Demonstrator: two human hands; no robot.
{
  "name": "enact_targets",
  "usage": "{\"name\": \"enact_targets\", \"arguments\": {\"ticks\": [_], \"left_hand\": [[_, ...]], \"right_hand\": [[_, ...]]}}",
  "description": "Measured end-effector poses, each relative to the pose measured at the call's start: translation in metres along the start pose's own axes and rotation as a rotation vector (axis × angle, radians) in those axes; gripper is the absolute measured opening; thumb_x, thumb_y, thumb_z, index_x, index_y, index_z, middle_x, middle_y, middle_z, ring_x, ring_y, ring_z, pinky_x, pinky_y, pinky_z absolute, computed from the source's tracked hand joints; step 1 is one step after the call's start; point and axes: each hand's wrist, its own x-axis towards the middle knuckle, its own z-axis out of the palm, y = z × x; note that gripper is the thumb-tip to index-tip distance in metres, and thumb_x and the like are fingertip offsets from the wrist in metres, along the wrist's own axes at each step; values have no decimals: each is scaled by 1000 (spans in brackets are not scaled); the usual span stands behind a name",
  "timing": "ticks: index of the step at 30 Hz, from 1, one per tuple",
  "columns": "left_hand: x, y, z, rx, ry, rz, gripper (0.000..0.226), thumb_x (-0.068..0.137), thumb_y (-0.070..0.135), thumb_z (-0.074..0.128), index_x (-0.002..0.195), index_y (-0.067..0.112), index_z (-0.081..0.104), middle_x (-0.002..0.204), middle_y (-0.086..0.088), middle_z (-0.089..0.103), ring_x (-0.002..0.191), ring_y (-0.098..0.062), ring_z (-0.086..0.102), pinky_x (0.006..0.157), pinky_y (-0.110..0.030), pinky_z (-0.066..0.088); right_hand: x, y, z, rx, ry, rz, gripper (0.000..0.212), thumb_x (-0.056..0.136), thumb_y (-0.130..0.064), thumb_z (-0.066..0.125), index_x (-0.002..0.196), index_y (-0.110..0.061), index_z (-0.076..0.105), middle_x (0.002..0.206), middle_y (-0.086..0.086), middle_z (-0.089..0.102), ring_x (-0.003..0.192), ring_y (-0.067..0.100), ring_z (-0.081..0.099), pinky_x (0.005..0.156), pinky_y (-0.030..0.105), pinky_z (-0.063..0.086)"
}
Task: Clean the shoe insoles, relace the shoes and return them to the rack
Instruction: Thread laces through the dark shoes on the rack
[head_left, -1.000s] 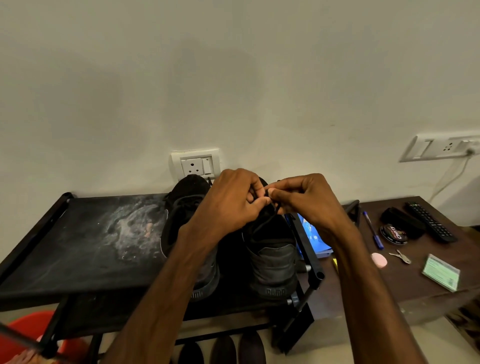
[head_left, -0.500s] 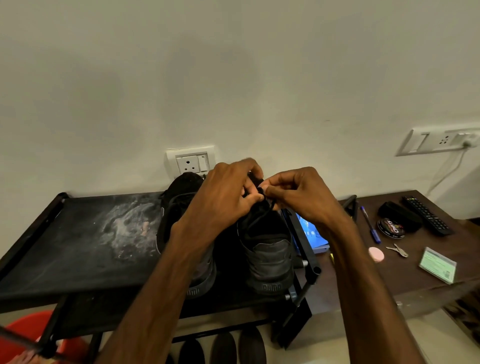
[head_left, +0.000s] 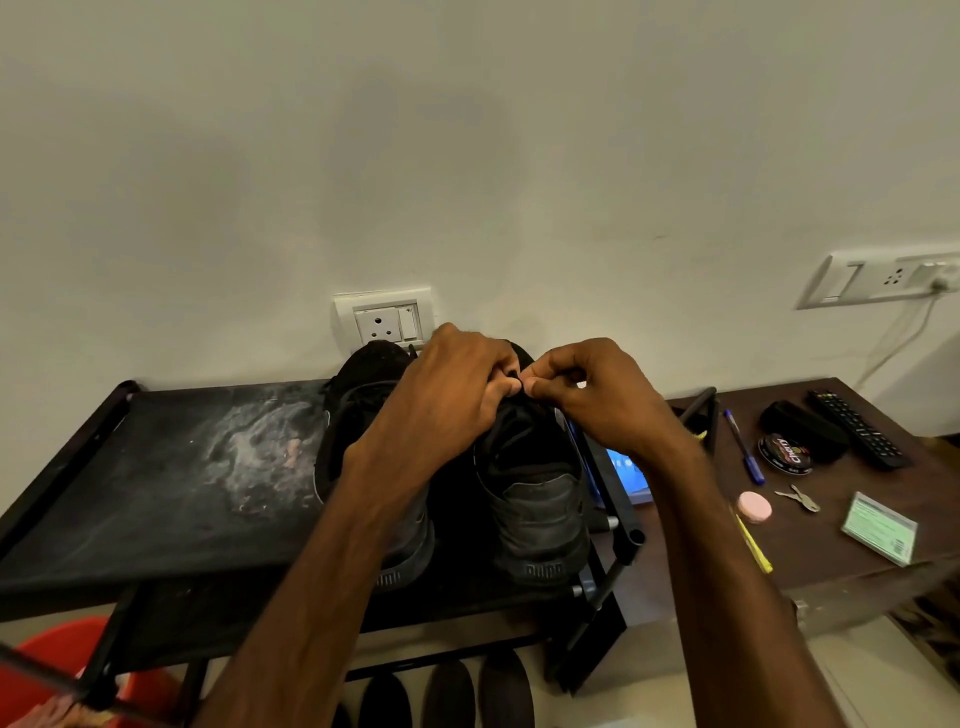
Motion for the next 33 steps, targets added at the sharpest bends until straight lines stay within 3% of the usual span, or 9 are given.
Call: {"name": "enact_targets", "arguments": {"ticks": [5, 9, 12, 15, 19, 24, 27, 29, 33], "left_hand": [[-2, 6, 1, 135, -61, 21, 22, 105, 31, 50, 120, 20, 61, 106, 0, 65, 105, -20, 49, 93, -29, 31], [-1, 3, 4, 113, -68, -14, 14, 102, 32, 56, 113, 23, 61, 102, 2, 68, 99, -20, 59, 102, -38, 38], [0, 1, 6, -67, -78, -75, 9, 100, 24, 60, 104, 19, 64, 95, 3, 69, 98, -20, 61, 95, -41, 48], [-2, 2, 7, -106, -91, -103, 10, 100, 22, 59, 105, 17, 65, 97, 0, 69, 102, -21, 59, 90, -45, 52], [-1, 1, 9, -85, -96, -91, 9, 100, 24, 60, 107, 19, 64, 99, 3, 70, 105, -20, 56, 96, -41, 47], [0, 3, 7, -36, -68, -49, 11, 100, 22, 59, 108, 19, 65, 99, 4, 71, 100, -17, 57, 100, -31, 37], [-1, -1, 7, -23, -96, -67, 14, 102, 25, 56, 112, 19, 64, 103, 1, 69, 107, -21, 53, 98, -37, 42], [-1, -3, 7, -12, -143, -80, 16, 103, 27, 53, 114, 19, 62, 105, -1, 67, 109, -23, 51, 99, -39, 41], [1, -4, 8, -9, -215, -79, 17, 105, 31, 48, 114, 21, 58, 107, -2, 63, 108, -25, 49, 102, -44, 40]], "right_hand": [[-3, -12, -4, -44, 48, 25, 7, 86, -14, 80, 85, -21, 79, 76, -6, 75, 69, 3, 67, 64, 8, 49], [-6, -20, -5, -66, 27, 75, 6, 82, -16, 83, 84, -19, 79, 74, -5, 75, 70, 3, 70, 68, 12, 55], [-5, -20, 3, -50, 47, 134, 10, 80, -22, 85, 86, -17, 79, 78, -1, 76, 76, 9, 71, 76, 24, 60], [-6, -17, 3, 6, 25, 139, 6, 81, -22, 84, 85, -20, 81, 77, -2, 76, 76, 8, 72, 76, 27, 60], [-8, -15, 2, 95, 48, 134, 6, 79, -18, 78, 80, -21, 83, 73, -6, 75, 67, 1, 64, 68, 25, 52], [-4, -11, 7, 327, 7, 303, 14, 78, -13, 71, 79, -1, 77, 69, 7, 65, 73, 16, 59, 71, 34, 49], [-10, -12, 5, 443, -50, 331, 11, 85, -5, 72, 89, -7, 81, 85, 4, 78, 79, 10, 70, 69, 21, 52], [-12, -12, 2, 388, -28, 275, 10, 85, -5, 77, 93, -10, 81, 89, 5, 79, 76, 4, 72, 65, 14, 53], [-10, -15, 2, 24, 127, 174, 13, 75, -17, 88, 79, -23, 78, 73, -6, 76, 71, 5, 73, 76, 30, 61]]}}
